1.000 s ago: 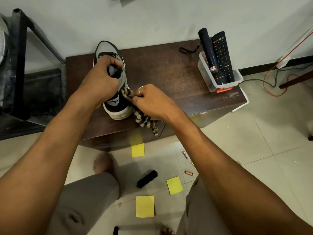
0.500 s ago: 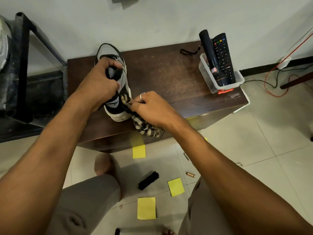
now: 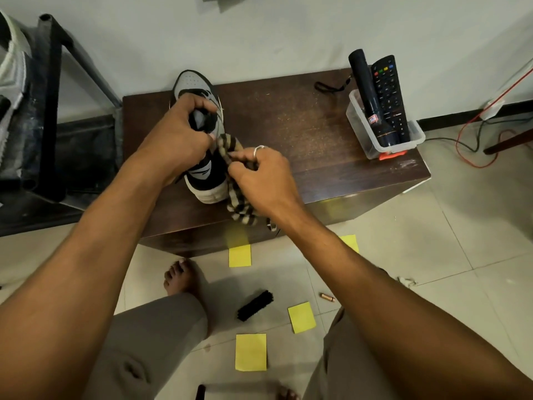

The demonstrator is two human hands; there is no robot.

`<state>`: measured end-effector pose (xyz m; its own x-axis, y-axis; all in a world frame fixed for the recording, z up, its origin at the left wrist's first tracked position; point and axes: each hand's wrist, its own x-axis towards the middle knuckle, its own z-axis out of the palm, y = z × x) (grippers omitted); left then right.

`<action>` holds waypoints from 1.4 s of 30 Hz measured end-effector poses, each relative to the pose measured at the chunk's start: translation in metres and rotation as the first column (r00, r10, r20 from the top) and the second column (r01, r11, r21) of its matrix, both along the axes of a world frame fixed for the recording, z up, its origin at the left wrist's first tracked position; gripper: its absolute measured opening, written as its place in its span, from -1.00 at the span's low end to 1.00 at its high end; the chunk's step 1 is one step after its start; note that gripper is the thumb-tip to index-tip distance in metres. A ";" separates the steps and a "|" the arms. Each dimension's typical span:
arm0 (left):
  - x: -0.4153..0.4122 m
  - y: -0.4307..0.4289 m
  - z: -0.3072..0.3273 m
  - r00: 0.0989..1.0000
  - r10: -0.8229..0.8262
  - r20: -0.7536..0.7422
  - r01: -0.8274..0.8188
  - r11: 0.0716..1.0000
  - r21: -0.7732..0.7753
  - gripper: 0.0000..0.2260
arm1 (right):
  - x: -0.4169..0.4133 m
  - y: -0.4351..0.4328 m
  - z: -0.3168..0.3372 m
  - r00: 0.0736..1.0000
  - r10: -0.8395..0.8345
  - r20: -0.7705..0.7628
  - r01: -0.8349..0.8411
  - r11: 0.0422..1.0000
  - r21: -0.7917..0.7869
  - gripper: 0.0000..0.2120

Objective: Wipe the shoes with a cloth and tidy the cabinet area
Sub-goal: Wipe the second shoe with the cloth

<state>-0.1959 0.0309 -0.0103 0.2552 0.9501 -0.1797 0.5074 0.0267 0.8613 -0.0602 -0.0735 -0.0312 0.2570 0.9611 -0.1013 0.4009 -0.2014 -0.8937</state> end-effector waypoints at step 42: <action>0.018 -0.109 0.009 0.912 0.364 -0.189 -0.343 0.930 0.132 -0.48 | 0.020 -0.079 -0.002 0.820 -0.186 -0.542 0.089 0.976 -0.200 -0.79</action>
<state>-0.1780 -0.0780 -0.0011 -0.1336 0.9863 -0.0972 0.6464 0.1611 0.7458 -0.0401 -0.1521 -0.0330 0.2391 0.8781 -0.4144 -0.1950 -0.3746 -0.9064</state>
